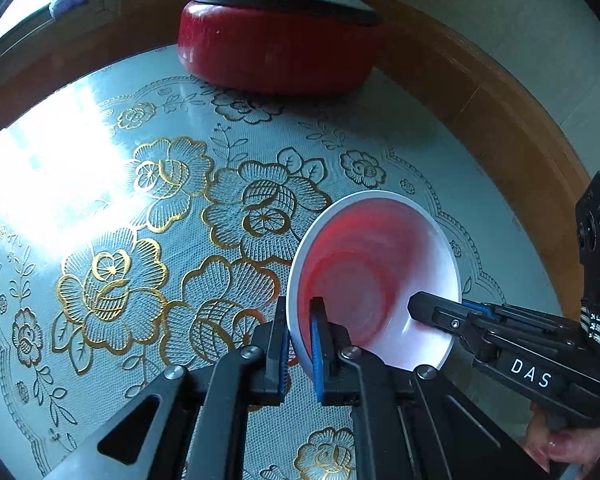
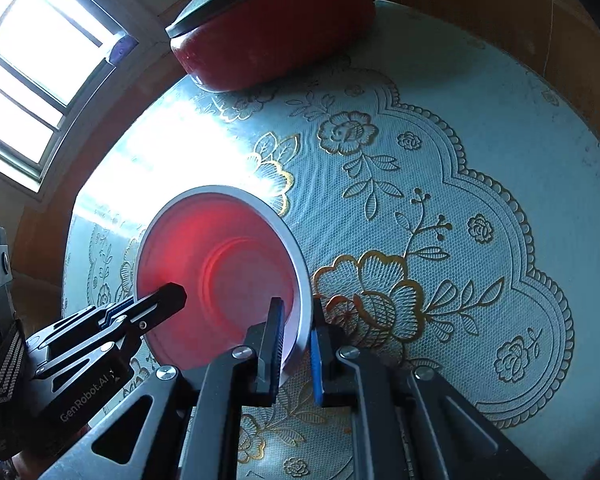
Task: Organize plates and bowls
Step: 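Lift the red bowl with both grippers over the steel bowl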
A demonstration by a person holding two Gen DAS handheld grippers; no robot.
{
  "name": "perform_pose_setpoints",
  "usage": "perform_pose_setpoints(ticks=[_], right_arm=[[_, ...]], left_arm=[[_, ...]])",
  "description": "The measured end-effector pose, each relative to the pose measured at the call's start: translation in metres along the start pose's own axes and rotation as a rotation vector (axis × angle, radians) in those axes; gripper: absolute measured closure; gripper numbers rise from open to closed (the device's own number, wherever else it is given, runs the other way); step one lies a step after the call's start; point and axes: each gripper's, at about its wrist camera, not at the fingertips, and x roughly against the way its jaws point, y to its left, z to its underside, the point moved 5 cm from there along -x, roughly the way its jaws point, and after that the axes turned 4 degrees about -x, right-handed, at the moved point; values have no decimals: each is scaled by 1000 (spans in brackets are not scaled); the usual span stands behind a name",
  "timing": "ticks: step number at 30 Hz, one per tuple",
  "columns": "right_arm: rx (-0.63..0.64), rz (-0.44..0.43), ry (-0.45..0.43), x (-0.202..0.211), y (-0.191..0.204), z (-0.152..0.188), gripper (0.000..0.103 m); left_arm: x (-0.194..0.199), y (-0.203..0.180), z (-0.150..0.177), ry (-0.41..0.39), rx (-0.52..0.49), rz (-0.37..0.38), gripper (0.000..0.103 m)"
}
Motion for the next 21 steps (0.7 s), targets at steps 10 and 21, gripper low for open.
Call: perform_pose_setpoints(ticks=[10, 21], right_arm=[[9, -7, -52, 35, 20, 22, 93], [-17, -2, -99, 71, 29, 52, 93]], left_arm=[[41, -11, 10, -61, -15, 13, 94], [83, -29, 37, -97, -36, 54, 94]])
